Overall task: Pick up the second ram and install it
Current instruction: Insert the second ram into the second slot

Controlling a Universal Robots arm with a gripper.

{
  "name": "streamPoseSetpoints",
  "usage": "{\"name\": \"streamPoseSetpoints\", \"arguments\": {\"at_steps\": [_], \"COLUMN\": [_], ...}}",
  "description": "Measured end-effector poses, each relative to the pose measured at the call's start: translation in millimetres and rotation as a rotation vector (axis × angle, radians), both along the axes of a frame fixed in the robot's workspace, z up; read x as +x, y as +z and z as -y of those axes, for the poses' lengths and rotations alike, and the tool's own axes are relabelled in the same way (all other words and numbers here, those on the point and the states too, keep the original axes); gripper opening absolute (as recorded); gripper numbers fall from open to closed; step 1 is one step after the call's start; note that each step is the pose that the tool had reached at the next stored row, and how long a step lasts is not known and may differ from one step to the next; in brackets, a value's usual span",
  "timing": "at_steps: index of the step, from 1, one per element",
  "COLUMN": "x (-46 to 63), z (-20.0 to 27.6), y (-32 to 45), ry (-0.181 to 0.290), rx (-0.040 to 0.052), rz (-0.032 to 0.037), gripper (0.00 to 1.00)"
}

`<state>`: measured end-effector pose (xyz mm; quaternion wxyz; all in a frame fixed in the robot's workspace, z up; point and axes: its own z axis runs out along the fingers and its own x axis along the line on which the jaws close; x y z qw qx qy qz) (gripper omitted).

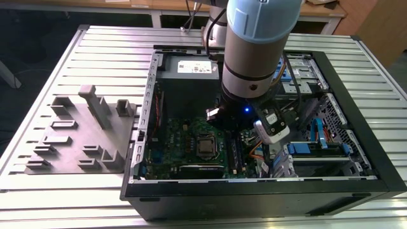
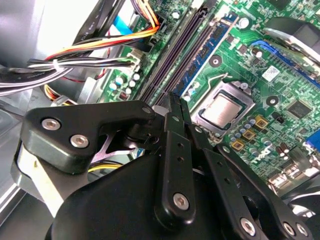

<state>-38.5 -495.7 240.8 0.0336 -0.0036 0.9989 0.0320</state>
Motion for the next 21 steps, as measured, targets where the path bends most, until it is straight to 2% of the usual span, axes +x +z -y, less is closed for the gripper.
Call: {"name": "streamPoseSetpoints", "arguments": {"at_steps": [7, 16, 21], "x": [0.1, 0.1, 0.1], "z": [0.0, 0.0, -0.2], "y": [-0.8, -1.1, -2.1], "ry": [0.019, 0.019, 0.002], "rx": [0.0003, 0.0003, 0.0005], "rz": [0.0000, 0.0000, 0.0000], "gripper": [0.09, 0.09, 0.09]}}
